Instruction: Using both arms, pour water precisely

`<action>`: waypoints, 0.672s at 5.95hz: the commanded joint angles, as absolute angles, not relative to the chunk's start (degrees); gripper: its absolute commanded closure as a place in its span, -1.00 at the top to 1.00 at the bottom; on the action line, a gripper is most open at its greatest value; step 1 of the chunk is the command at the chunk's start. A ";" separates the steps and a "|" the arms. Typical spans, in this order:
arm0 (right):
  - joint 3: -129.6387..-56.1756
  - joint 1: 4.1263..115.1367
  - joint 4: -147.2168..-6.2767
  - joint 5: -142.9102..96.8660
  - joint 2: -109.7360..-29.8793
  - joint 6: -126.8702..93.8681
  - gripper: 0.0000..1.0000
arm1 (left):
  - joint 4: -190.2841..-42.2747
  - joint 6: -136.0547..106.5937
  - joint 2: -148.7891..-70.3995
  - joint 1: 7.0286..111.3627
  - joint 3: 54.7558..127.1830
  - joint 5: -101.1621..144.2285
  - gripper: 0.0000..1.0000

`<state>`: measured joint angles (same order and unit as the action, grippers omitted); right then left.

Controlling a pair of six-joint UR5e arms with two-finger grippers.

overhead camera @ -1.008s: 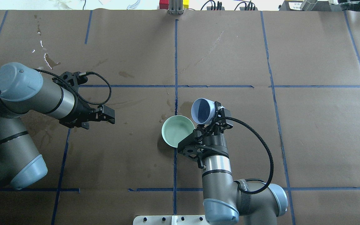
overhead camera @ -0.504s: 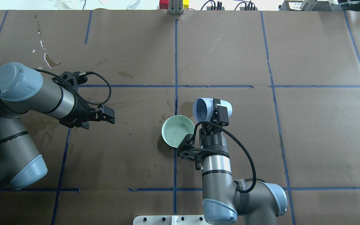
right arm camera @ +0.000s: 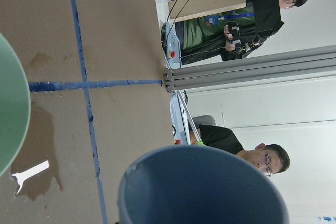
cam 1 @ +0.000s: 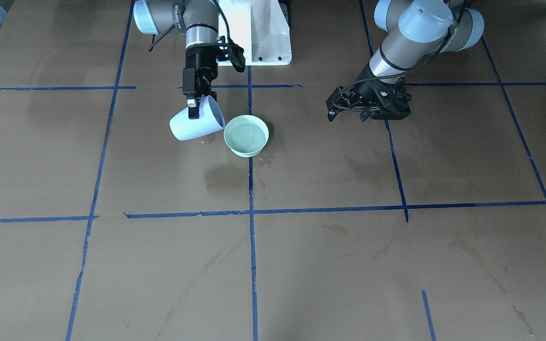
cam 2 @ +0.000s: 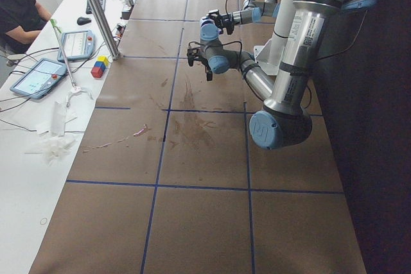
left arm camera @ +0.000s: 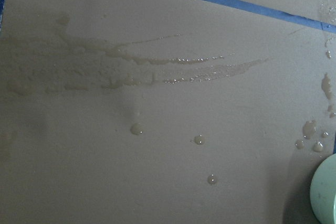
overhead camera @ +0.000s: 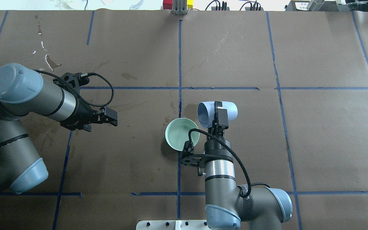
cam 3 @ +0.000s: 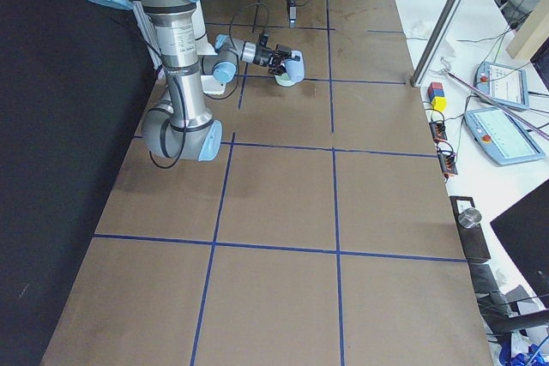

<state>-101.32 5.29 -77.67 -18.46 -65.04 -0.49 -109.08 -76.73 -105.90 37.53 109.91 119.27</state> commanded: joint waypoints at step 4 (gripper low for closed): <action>-96.86 4.92 -77.78 -18.37 -61.43 5.10 -0.98 | -108.99 -76.82 -105.73 37.53 110.74 119.27 1.00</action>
<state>-97.82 4.93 -77.78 -18.43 -61.95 4.84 -109.04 -76.79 -105.76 37.53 110.48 119.27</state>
